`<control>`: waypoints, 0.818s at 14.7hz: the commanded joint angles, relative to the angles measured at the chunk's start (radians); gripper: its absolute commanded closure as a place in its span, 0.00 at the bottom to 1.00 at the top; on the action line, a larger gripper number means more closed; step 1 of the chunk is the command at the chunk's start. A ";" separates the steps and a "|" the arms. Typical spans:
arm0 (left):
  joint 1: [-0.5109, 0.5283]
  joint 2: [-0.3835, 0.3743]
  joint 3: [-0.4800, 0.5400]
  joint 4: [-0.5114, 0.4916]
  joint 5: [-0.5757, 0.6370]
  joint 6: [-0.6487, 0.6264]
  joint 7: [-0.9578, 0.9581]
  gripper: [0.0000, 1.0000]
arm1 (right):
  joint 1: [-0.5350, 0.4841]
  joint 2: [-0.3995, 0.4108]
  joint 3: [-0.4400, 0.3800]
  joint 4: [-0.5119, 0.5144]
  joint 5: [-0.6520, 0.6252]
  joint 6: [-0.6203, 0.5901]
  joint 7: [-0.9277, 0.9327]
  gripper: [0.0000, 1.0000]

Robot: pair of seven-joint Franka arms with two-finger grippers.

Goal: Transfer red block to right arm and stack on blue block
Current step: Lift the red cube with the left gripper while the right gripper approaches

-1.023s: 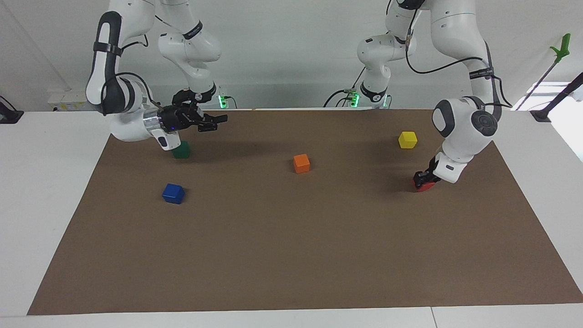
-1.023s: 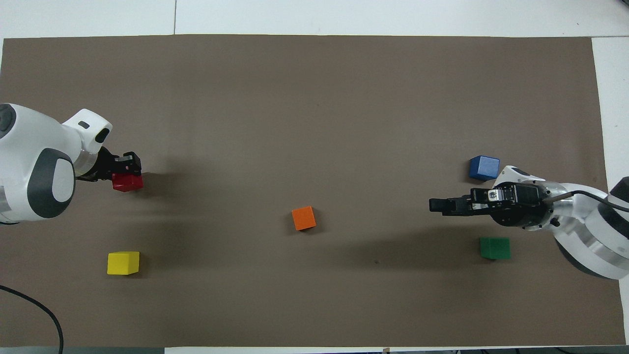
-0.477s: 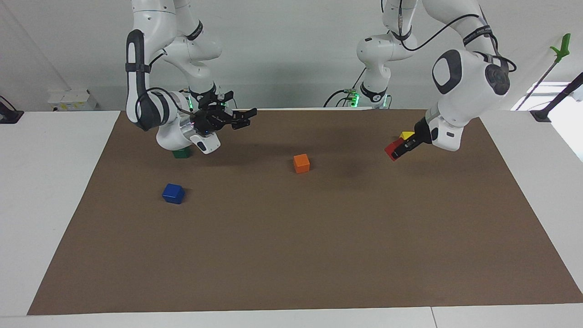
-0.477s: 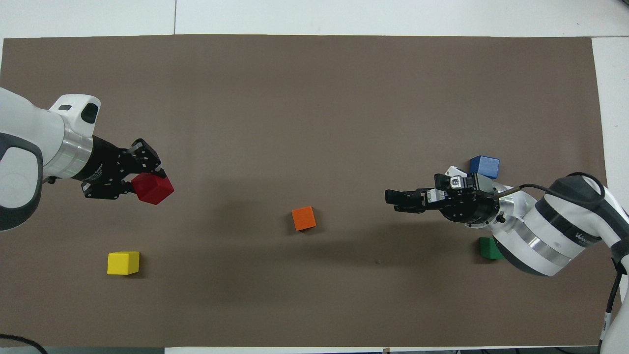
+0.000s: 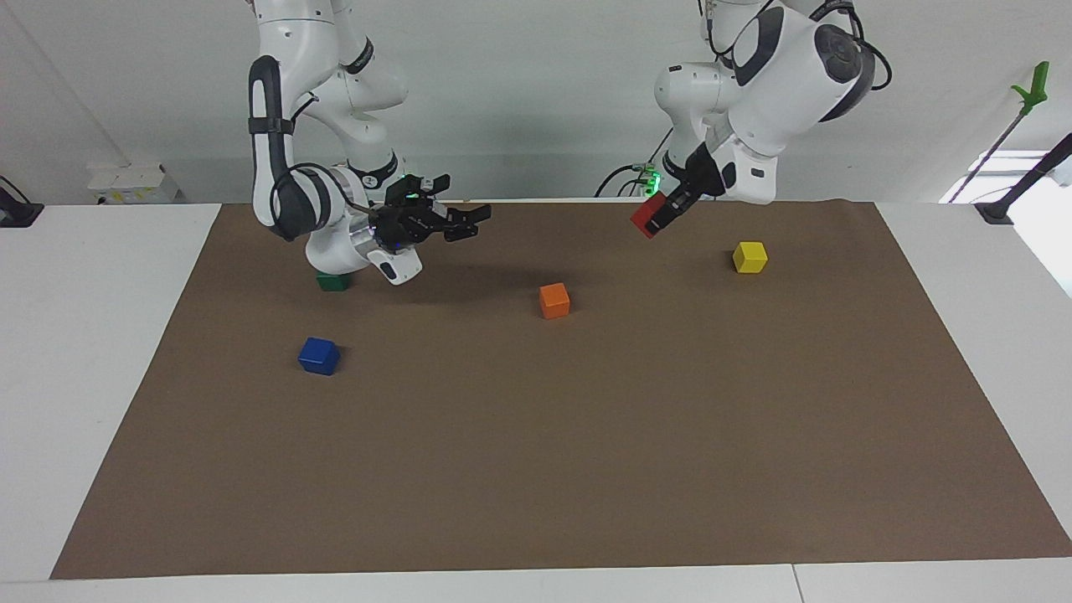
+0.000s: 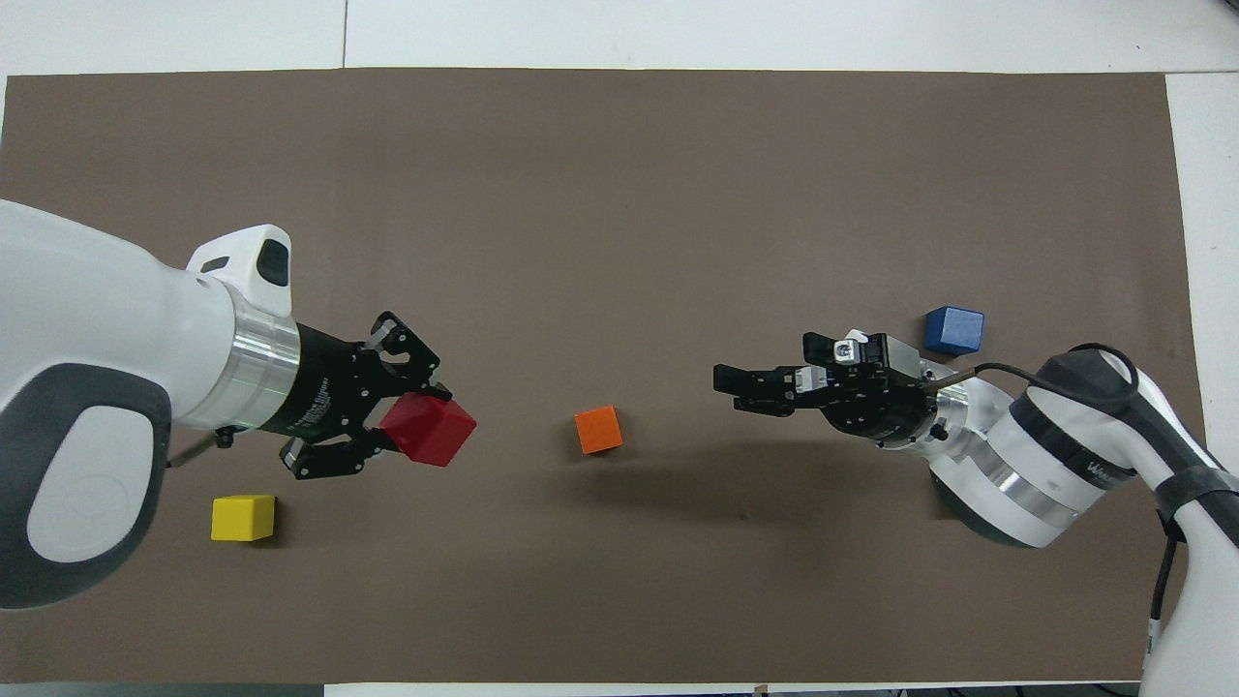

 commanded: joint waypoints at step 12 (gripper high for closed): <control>-0.053 -0.051 -0.047 -0.016 -0.348 0.221 -0.891 1.00 | 0.172 0.150 0.006 0.063 0.144 -0.029 -0.286 0.00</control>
